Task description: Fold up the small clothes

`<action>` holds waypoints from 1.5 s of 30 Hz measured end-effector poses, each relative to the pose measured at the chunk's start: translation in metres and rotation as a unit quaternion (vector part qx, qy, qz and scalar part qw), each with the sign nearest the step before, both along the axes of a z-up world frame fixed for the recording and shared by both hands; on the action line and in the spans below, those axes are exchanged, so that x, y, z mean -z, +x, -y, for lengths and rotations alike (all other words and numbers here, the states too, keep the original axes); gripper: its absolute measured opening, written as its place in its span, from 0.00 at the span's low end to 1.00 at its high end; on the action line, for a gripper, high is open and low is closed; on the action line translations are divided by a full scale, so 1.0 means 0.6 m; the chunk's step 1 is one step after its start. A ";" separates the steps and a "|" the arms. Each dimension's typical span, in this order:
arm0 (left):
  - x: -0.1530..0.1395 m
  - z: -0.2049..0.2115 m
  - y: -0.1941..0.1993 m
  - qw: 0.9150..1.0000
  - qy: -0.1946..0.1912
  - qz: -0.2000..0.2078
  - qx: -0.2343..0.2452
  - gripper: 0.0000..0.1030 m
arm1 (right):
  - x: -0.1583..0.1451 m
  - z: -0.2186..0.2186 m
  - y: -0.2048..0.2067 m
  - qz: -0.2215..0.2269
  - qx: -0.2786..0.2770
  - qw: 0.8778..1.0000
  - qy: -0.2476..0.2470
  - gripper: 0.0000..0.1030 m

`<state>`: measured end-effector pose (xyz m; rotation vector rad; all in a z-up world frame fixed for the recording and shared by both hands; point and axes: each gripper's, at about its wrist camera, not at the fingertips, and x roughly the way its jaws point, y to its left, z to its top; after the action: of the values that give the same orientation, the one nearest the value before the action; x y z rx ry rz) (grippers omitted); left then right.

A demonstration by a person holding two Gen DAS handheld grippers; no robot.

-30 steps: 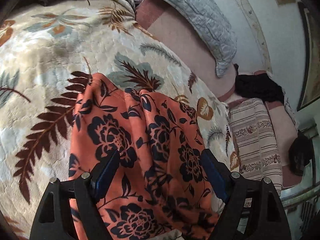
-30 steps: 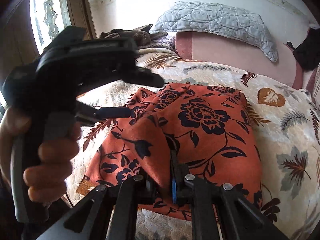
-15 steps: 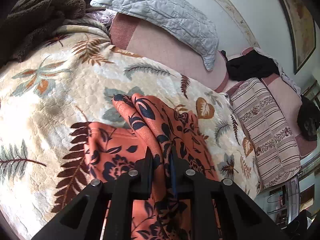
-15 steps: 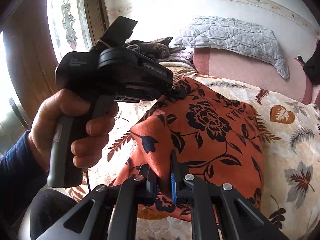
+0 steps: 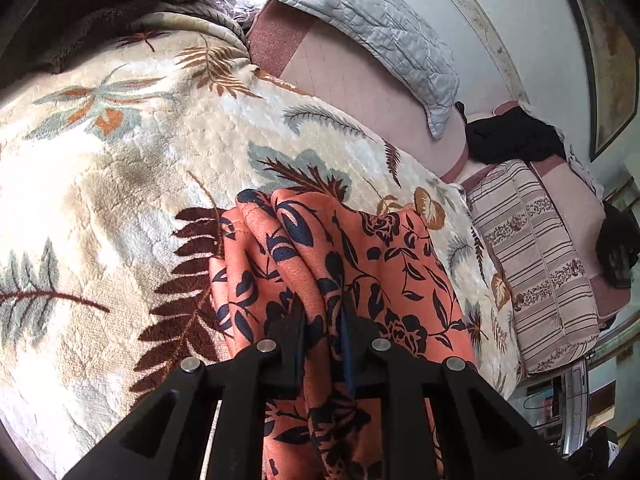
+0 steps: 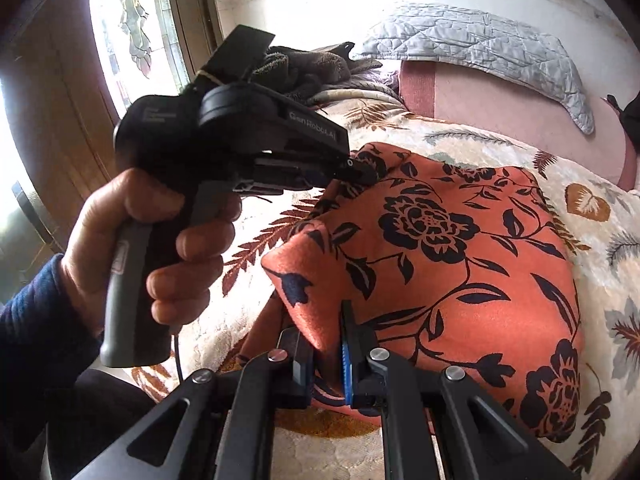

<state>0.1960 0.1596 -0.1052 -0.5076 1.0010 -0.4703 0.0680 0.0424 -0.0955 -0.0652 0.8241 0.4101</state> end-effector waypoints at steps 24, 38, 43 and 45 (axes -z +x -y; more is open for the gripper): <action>0.007 -0.006 -0.201 0.989 0.110 -0.058 -0.086 0.41 | 0.018 0.098 -0.134 -0.038 0.008 0.995 0.093 0.65; -0.031 0.089 -0.233 0.968 0.228 0.001 -0.108 0.40 | 0.044 0.401 0.011 -0.195 0.134 0.919 0.315 0.72; 0.022 0.076 -0.232 0.968 0.218 -0.035 -0.121 0.44 | 0.118 0.358 0.088 -0.289 0.095 0.880 0.365 0.48; 0.026 0.073 -0.234 0.968 0.219 -0.031 -0.119 0.46 | 0.117 0.336 0.086 -0.281 0.096 0.901 0.317 0.33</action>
<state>0.0557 0.1158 -0.1211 -0.2399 1.0514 -0.0126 0.1199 -0.1591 -0.1656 0.7712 1.2143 0.5024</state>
